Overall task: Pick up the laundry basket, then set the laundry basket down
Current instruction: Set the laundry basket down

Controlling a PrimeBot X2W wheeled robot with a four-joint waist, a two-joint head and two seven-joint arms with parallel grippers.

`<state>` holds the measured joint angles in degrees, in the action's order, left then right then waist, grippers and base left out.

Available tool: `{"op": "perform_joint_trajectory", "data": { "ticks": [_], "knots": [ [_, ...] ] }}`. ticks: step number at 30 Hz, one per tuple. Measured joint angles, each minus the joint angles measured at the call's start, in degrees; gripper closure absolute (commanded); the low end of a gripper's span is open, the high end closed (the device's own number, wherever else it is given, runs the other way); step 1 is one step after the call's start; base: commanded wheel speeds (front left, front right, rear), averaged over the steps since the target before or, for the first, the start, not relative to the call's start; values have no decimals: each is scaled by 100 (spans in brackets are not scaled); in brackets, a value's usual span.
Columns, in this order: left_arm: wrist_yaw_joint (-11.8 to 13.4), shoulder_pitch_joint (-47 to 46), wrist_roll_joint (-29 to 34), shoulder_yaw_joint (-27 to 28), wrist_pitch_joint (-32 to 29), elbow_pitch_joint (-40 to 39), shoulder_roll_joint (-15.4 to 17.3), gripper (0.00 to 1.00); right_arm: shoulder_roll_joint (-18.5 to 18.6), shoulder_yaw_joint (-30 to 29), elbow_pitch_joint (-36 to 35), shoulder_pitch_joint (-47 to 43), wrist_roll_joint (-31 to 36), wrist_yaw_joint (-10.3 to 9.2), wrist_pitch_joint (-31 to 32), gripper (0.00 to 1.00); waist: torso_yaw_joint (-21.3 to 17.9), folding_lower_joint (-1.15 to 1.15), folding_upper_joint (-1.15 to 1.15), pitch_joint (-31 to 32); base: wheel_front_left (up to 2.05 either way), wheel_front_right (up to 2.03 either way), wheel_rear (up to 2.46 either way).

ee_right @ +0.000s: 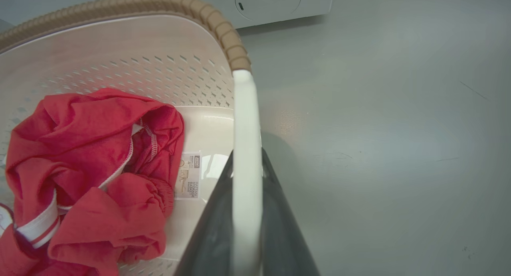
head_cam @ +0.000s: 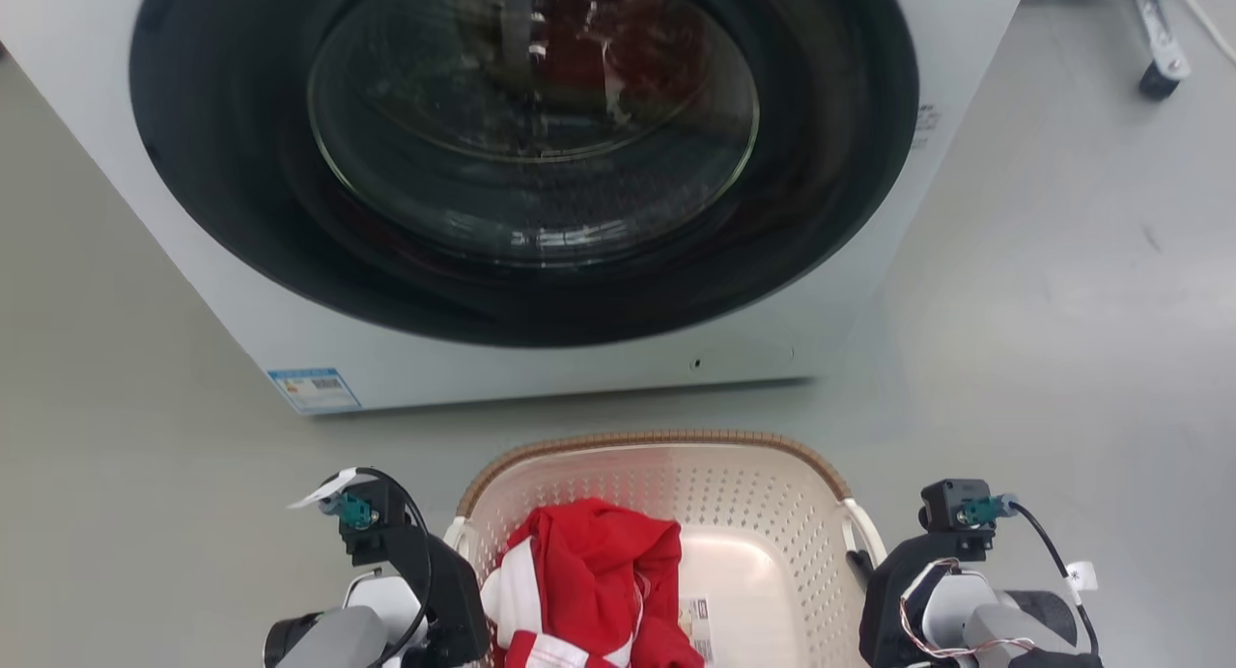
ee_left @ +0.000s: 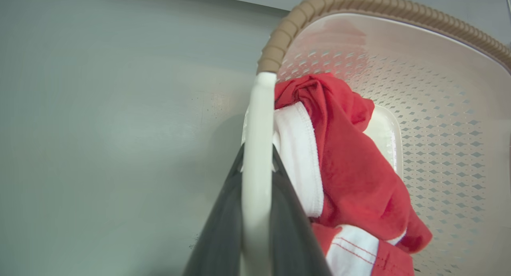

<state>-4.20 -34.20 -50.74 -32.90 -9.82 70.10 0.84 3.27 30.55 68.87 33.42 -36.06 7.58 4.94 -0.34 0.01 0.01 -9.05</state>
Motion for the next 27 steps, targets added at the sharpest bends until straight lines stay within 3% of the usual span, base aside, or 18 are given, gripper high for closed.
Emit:
{"op": "perform_joint_trajectory", "data": {
  "ticks": [27],
  "knots": [
    [154,-1092,146,43,1156,-194,23,100,326,397,-527,1135,339,-9,-964,100,155,1,0,-2344,0,0,0]
  ]
}}
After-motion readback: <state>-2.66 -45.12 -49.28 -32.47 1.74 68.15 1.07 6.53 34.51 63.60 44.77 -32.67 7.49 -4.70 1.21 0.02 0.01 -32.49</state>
